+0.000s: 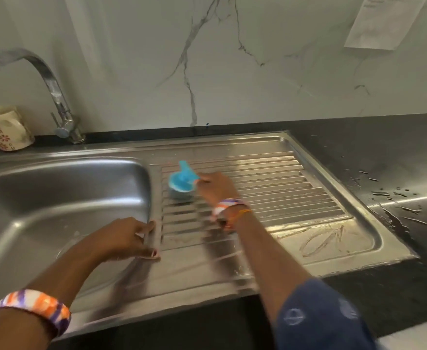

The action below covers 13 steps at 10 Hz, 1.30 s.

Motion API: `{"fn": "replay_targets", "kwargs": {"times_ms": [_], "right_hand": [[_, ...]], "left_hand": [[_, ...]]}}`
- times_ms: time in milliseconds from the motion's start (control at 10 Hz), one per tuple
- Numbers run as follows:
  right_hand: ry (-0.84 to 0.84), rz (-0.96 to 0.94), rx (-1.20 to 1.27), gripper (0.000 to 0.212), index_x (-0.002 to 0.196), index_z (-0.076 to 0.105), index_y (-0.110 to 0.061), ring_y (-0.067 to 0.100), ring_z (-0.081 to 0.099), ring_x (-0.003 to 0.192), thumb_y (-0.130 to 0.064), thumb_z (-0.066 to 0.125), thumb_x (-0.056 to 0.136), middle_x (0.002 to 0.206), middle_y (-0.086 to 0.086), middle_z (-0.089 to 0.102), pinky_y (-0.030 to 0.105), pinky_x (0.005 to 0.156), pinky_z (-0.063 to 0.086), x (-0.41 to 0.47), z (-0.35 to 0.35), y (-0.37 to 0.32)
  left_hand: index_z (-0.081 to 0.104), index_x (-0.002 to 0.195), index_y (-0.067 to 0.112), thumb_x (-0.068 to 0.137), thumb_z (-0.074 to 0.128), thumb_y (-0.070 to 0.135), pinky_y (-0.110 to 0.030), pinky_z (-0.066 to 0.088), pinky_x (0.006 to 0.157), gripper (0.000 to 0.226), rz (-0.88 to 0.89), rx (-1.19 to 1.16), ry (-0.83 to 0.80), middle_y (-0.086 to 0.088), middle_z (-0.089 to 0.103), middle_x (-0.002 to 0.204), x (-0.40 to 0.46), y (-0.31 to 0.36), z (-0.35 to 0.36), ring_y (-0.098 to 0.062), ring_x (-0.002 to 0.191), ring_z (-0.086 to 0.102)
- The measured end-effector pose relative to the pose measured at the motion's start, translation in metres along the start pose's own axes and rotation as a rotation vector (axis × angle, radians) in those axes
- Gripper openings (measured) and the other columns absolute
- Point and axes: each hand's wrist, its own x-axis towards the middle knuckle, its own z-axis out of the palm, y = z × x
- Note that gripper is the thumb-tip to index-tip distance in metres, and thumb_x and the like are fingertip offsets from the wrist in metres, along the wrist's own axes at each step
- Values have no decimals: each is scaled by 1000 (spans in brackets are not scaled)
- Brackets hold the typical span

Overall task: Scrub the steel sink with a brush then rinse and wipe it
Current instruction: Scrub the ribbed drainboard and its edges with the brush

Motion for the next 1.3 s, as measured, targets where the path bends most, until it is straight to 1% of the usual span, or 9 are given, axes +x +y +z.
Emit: {"fn": "replay_targets", "kwargs": {"times_ms": [100, 300, 500, 600, 800, 900, 1000, 1200, 1300], "right_hand": [[169, 237, 34, 32, 117, 63, 0, 18, 50, 59, -17, 48, 95, 80, 14, 59, 22, 56, 35, -69, -139, -1], [371, 641, -226, 34, 120, 62, -2, 34, 61, 102, -18, 47, 94, 115, 22, 63, 34, 82, 46, -57, -194, 58], [276, 256, -224, 32, 121, 60, -7, 32, 60, 109, -17, 41, 97, 116, 17, 65, 35, 90, 48, -46, -68, -28], [173, 68, -180, 35, 128, 56, -16, 31, 58, 112, -23, 39, 98, 120, 13, 63, 36, 95, 48, -43, -17, -71], [141, 120, -135, 34, 124, 61, -12, 29, 61, 107, -19, 46, 95, 114, 15, 66, 31, 86, 46, -5, -44, -61], [211, 414, -301, 33, 120, 61, -1, 26, 59, 93, -17, 43, 97, 107, 20, 64, 29, 76, 43, 8, -123, -4], [360, 627, -307, 34, 121, 59, 1, 34, 59, 106, -16, 44, 96, 119, 22, 61, 34, 85, 46, 5, -154, 21], [415, 416, -257, 33, 119, 58, -1, 34, 58, 110, -20, 42, 96, 118, 20, 62, 36, 89, 46, 17, -78, -34], [234, 138, -152, 33, 124, 56, -10, 29, 58, 113, -22, 39, 98, 121, 12, 62, 34, 94, 46, 32, 0, -103]], "left_hand": [[47, 138, 23, 81, 66, 46, -26, 37, 98, 64, 78, 51, 108, -4, 51, 139, 19, -6, -16, -17, 123, 49], [12, 151, 14, 86, 63, 40, -28, 17, 116, 87, 138, 59, 107, -4, 8, 159, 48, -3, -30, -19, 146, 15], [10, 151, 12, 83, 66, 42, -31, 17, 117, 93, 155, 107, 38, -7, 5, 159, 64, -4, -39, -22, 147, 11], [26, 146, 13, 80, 70, 40, -30, 29, 111, 84, 162, 120, 28, -8, 22, 155, 70, -1, -42, -21, 141, 27], [43, 133, 18, 74, 74, 42, -29, 35, 104, 71, 198, 176, 24, -2, 41, 142, 75, -2, -47, -19, 131, 39], [50, 126, 18, 69, 76, 50, -26, 41, 95, 71, 213, 220, 36, -1, 50, 131, 79, -4, -48, -16, 116, 49], [55, 120, 18, 65, 77, 53, -26, 46, 89, 68, 203, 238, 41, -1, 56, 122, 83, -4, -52, -16, 105, 55], [47, 134, 17, 77, 72, 38, -28, 40, 99, 66, 207, 104, 149, -3, 52, 135, 90, -13, -65, -17, 123, 50], [36, 141, 16, 81, 70, 34, -28, 37, 104, 71, 199, 84, 106, -4, 43, 144, 96, -16, -63, -19, 131, 43]]}}
